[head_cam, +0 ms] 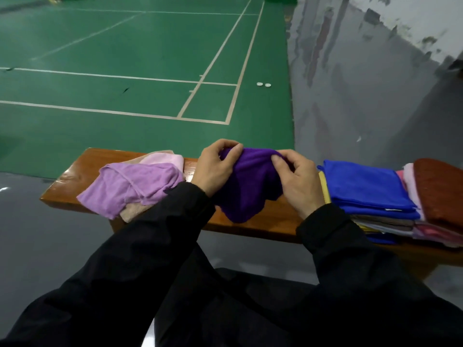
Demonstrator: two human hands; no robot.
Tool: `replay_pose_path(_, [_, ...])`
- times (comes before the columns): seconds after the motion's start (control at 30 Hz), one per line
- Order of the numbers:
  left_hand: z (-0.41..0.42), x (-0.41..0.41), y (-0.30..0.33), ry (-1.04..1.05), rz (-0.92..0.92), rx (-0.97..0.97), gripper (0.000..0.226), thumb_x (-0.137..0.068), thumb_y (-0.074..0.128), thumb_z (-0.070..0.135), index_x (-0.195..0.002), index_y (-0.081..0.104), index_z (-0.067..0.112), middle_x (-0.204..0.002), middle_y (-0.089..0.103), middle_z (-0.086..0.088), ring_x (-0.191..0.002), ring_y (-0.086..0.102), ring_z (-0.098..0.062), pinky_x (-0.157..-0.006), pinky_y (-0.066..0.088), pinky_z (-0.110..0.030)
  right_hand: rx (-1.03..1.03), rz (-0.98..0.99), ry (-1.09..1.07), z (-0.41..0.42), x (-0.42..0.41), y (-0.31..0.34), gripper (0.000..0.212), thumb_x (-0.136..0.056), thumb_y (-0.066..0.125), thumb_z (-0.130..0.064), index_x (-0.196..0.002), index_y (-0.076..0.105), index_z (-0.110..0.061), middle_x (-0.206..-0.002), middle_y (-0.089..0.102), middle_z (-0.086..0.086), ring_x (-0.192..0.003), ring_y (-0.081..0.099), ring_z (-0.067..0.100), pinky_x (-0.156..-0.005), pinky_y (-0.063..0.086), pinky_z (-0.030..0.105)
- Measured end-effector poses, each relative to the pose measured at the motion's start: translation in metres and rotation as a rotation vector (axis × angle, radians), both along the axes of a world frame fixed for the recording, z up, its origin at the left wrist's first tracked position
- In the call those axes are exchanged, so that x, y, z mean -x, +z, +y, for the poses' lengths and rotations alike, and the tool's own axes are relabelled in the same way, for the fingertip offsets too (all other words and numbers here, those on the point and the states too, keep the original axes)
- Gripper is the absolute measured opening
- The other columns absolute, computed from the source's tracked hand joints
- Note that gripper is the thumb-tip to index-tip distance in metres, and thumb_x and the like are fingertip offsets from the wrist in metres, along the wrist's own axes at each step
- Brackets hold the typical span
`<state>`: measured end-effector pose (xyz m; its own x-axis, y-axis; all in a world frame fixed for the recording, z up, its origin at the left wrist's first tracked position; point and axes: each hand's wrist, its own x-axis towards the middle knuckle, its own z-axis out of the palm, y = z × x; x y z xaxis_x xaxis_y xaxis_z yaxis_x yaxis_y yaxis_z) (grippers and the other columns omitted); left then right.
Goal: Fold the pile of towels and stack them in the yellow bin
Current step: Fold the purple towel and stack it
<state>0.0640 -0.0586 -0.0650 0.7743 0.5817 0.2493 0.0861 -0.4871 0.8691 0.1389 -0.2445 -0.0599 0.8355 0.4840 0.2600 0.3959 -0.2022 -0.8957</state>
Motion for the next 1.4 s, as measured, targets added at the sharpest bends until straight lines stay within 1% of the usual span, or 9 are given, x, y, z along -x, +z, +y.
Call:
replay_pose_path(0.13, [-0.019,0.021,-0.01,-0.119,-0.042,-0.067,0.062,-0.092,0.061,0.058,-0.145,0.046,0.03,-0.139,0.046,0.003,-0.118,0.052,0.006,-0.101,0.048,-0.029,-0.239,0.349,0.029,0.009,-0.003,0.011,0.018,-0.106,0.055,-0.021,-0.094,0.069,-0.02,-0.091,0.072,0.001,-0.089,0.066,0.017,-0.086,0.053,0.04])
replay_pose_path(0.3, [-0.055,0.038,-0.033,-0.447,-0.116,-0.488,0.124,-0.067,0.086,0.06,-0.161,0.019,0.014,-0.169,0.011,-0.007,-0.156,0.016,-0.019,-0.123,0.028,-0.033,-0.417,0.678,0.025,0.017,0.006,0.023,0.013,-0.104,0.057,-0.02,-0.1,0.067,-0.012,-0.09,0.069,0.009,-0.082,0.064,0.021,-0.073,0.055,0.034])
replay_pose_path(0.37, [-0.064,0.036,-0.044,-0.404,-0.106,-0.458,0.116,-0.076,0.086,0.04,-0.162,0.011,0.016,-0.169,0.013,-0.007,-0.155,0.019,-0.018,-0.12,0.032,-0.029,-0.426,0.723,0.011,0.016,0.008,0.022,0.012,-0.104,0.058,-0.018,-0.106,0.068,-0.011,-0.093,0.071,0.009,-0.084,0.066,0.019,-0.073,0.057,0.03])
replay_pose_path(0.47, [-0.067,0.031,-0.05,-0.215,-0.218,-0.402,0.077,-0.081,0.064,0.007,-0.153,0.037,0.013,-0.152,0.048,-0.008,-0.138,0.048,-0.02,-0.109,0.045,-0.036,-0.452,0.753,-0.005,0.012,0.005,0.026,0.015,-0.102,0.059,-0.013,-0.114,0.067,-0.012,-0.099,0.074,0.007,-0.083,0.068,0.017,-0.072,0.058,0.027])
replay_pose_path(0.67, [-0.069,0.033,-0.026,-0.335,-0.153,-0.368,0.043,-0.099,0.046,0.014,-0.141,0.054,0.012,-0.128,0.066,-0.004,-0.111,0.058,-0.008,-0.095,0.041,-0.018,-0.332,0.691,-0.011,0.001,-0.004,0.022,0.029,-0.099,0.064,-0.009,-0.127,0.059,-0.014,-0.116,0.071,0.019,-0.087,0.069,0.022,-0.077,0.059,0.033])
replay_pose_path(0.97, [-0.071,0.032,-0.014,-0.627,-0.079,0.433,0.064,-0.091,0.065,0.037,-0.15,0.043,0.023,-0.145,0.055,-0.007,-0.131,0.056,-0.022,-0.108,0.048,-0.038,-0.194,0.619,0.144,-0.014,-0.01,0.023,0.011,-0.097,0.068,-0.017,-0.104,0.07,-0.01,-0.096,0.071,0.011,-0.088,0.066,0.023,-0.078,0.057,0.032])
replay_pose_path(1.13, [-0.085,0.028,-0.006,-0.136,-0.207,0.015,0.034,-0.094,0.069,0.018,-0.123,0.062,0.032,-0.106,0.073,0.01,-0.094,0.07,-0.004,-0.084,0.06,-0.035,-0.229,0.654,0.244,-0.012,0.002,0.032,0.024,-0.098,0.065,-0.017,-0.119,0.07,-0.005,-0.115,0.072,0.022,-0.105,0.069,0.029,-0.098,0.055,0.041])
replay_pose_path(1.3, [-0.071,0.024,-0.001,-0.228,-0.227,-0.196,0.051,-0.086,0.065,0.02,-0.136,0.059,0.02,-0.114,0.072,0.007,-0.1,0.067,0.0,-0.086,0.054,-0.022,-0.287,0.635,0.303,-0.012,0.008,0.051,0.04,-0.096,0.067,-0.012,-0.135,0.059,-0.008,-0.123,0.069,0.018,-0.099,0.07,0.019,-0.088,0.058,0.028])
replay_pose_path(1.4, [-0.067,0.022,-0.004,-0.195,-0.203,-0.093,0.042,-0.091,0.064,0.022,-0.134,0.06,0.023,-0.114,0.073,0.004,-0.095,0.071,-0.008,-0.082,0.057,-0.03,-0.048,0.363,0.288,-0.014,0.006,0.045,0.062,-0.087,0.081,-0.02,-0.14,0.05,-0.028,-0.127,0.062,0.007,-0.104,0.068,0.02,-0.089,0.058,0.031])
